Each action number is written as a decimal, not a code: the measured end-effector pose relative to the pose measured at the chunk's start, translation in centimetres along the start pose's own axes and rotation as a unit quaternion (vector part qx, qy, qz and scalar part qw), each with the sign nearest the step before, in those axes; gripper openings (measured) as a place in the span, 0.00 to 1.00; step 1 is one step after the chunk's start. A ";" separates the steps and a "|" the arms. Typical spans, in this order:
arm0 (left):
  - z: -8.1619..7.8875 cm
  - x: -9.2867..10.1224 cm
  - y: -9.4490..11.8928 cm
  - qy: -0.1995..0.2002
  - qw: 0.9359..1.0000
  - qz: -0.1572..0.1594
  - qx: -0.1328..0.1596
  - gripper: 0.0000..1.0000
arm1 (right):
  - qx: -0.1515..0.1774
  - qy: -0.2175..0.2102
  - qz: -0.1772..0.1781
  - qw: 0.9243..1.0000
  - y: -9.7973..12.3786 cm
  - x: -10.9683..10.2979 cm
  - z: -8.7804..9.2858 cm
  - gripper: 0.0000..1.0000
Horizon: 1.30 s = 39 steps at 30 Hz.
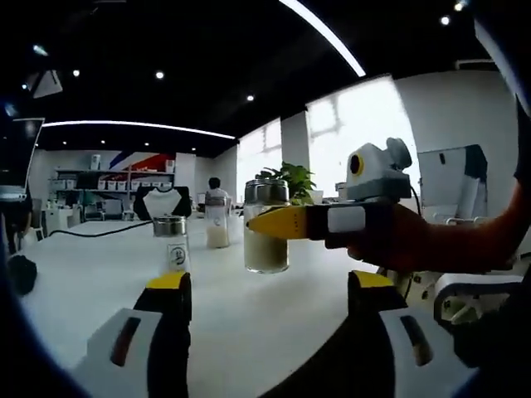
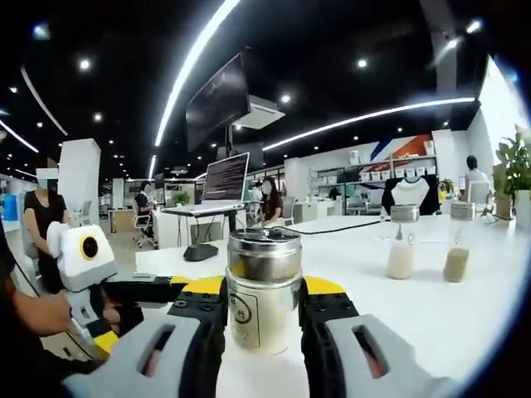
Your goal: Rotate the seasoning bottle until the label or dispensing opening points toward the visible target arrow and the bottle remains upright within the marked orientation range
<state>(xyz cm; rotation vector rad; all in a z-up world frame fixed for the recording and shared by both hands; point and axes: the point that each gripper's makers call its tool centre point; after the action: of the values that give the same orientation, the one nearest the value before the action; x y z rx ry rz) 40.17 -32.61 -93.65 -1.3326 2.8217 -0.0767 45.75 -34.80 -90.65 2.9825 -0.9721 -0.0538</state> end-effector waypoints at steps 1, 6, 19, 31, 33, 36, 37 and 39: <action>-0.2 -0.2 0.1 0.006 1.000 -0.003 0.003 0.86 | -0.002 0.001 0.003 1.000 -0.2 0.4 0.1 0.31; -0.1 -0.8 0.3 0.009 1.000 -0.012 -0.011 0.94 | -0.012 -0.007 0.015 1.000 -1.0 2.5 0.8 0.31; 0.0 -1.5 0.7 0.006 0.999 -0.025 -0.031 1.00 | -0.042 0.017 0.009 0.999 -3.6 4.6 2.1 0.31; 0.0 -1.4 0.8 -0.001 0.999 -0.022 -0.034 1.00 | -0.062 0.032 0.026 0.997 -5.2 6.0 3.5 0.31; -0.1 -1.5 0.8 -0.001 0.999 -0.023 -0.033 1.00 | -0.065 0.030 0.027 0.997 -5.4 6.3 3.7 0.31; -0.1 -1.6 0.9 0.000 0.999 -0.024 -0.032 1.00 | -0.074 0.032 0.026 0.996 -5.7 6.5 3.8 0.31; -0.1 -1.6 0.9 -0.001 0.999 -0.024 -0.032 1.00 | -0.075 0.032 0.024 0.996 -5.9 6.5 3.9 0.31; -0.1 -1.6 0.9 -0.001 0.999 -0.024 -0.033 1.00 | -0.077 0.033 0.019 0.996 -6.1 6.6 4.0 0.31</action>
<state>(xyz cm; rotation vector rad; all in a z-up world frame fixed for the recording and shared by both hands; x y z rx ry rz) 40.50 -30.82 -93.63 -1.4141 2.8141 0.0158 54.52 -33.74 -94.91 2.8073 -0.9691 -0.0278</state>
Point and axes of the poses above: the point that each gripper's makers call its tool centre point, and the gripper's own axes: y roughly backward along the fingers, x roughly to its right, z roughly out of its underside
